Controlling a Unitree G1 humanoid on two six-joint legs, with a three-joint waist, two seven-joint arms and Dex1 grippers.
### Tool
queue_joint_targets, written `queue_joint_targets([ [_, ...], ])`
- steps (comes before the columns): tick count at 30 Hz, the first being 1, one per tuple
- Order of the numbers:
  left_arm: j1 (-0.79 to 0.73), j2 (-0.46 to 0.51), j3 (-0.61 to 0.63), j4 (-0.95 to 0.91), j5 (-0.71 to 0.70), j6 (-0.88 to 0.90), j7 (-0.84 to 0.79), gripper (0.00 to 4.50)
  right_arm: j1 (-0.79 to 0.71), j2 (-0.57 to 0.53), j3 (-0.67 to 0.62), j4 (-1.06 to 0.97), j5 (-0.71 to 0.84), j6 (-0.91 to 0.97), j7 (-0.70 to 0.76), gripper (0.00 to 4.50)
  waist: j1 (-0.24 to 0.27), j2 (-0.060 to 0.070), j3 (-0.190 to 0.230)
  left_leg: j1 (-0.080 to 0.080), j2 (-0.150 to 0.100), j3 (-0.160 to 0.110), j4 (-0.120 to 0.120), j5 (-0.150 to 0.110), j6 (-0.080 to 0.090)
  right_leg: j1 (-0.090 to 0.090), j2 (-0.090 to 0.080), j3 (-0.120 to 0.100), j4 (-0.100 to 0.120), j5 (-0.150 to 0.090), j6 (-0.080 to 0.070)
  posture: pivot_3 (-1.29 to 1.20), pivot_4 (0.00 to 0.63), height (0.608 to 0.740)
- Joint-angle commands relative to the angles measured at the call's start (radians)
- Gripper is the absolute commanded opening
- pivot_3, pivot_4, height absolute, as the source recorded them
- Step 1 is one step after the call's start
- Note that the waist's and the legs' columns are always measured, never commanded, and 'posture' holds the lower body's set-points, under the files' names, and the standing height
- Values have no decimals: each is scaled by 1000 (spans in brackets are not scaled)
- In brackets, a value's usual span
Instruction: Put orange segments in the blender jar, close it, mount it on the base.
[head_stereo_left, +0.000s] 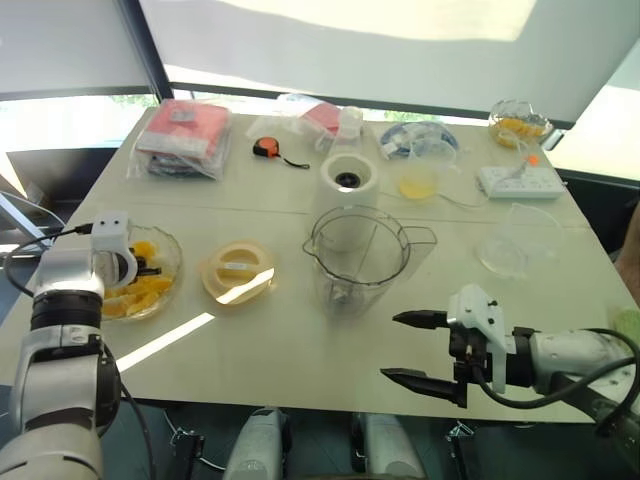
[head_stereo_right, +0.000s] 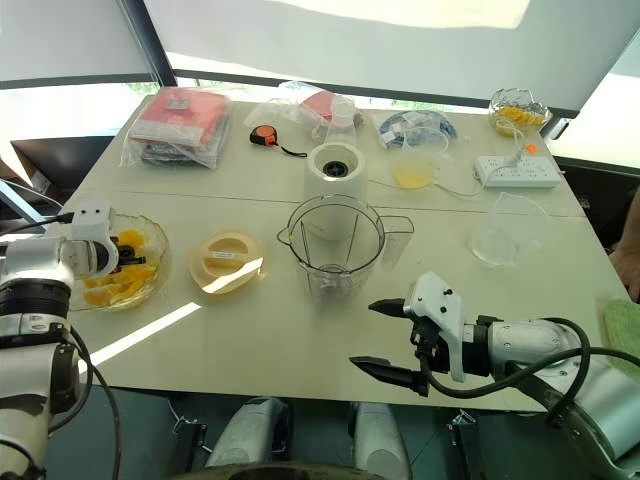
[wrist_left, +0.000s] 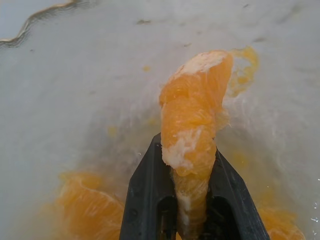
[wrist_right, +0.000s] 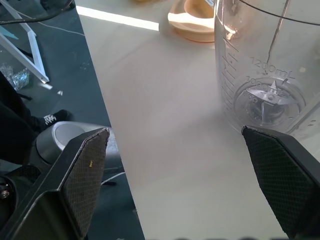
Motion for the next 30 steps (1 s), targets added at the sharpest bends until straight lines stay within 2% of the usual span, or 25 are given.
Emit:
queue_joint_targets([
  [1, -3, 6, 13, -54, 16, 3, 6, 376, -8, 8, -1, 0, -10, -28, 10, 4500, 0, 0, 0, 0, 0, 0, 0, 0, 0, 0, 0, 0, 0, 0, 0, 0, 150, 740],
  [6, 4, 6, 7, -88, 23, 13, -1, 376, -12, 8, 9, 9, -24, -39, 19, 4500, 0, 0, 0, 0, 0, 0, 0, 0, 0, 0, 0, 0, 0, 0, 0, 0, 150, 740],
  [11, 36, 51, 18, -267, -3, 136, -46, 376, 7, 7, 12, 10, -43, -51, 25, 4500, -1, 0, 0, 0, 0, 0, 0, 0, 0, 0, 1, -1, 0, 0, 1, 0, 150, 740],
  [15, 133, 218, -3, -556, -97, 210, -266, 376, 32, 27, -52, 29, 7, -26, 9, 4500, -12, -2, 1, -1, 1, 0, -1, 0, 0, -1, 2, 0, 0, 0, 0, 0, 150, 740],
  [20, 199, 383, 29, -749, -209, 94, -538, 376, 63, 42, -152, 67, 64, 16, -14, 4500, -3, 0, 1, 0, 1, 0, -1, 0, 0, -1, -1, 1, 0, -2, -4, 0, 150, 740],
  [22, 131, 427, 13, -794, -261, -8, -689, 376, 102, 45, -201, 78, 40, 16, -32, 4500, 6, 0, 1, 0, 1, 0, -1, 0, 0, -1, -2, 1, -1, -2, -5, 0, 150, 740],
  [24, 7, 417, -25, -791, -301, -84, -800, 376, 128, 56, -238, 77, 29, 16, -58, 4500, 15, -1, 1, -2, 1, 0, -1, 0, 0, -1, -4, -2, -1, -2, -5, 0, 150, 740],
  [27, -221, 295, -111, -723, -330, -147, -889, 376, 146, 84, -279, 66, 46, 18, -93, 4500, 29, 0, 1, -2, 0, 1, 0, 0, 0, 1, -4, -3, -4, -1, -6, 0, 150, 740],
  [30, -391, 118, -192, -619, -361, -165, -966, 376, 148, 131, -315, 49, 71, 14, -136, 4500, 26, 5, -1, -1, -2, 5, 1, 0, 3, 4, 0, -3, -5, -1, -5, 0, 150, 740],
])
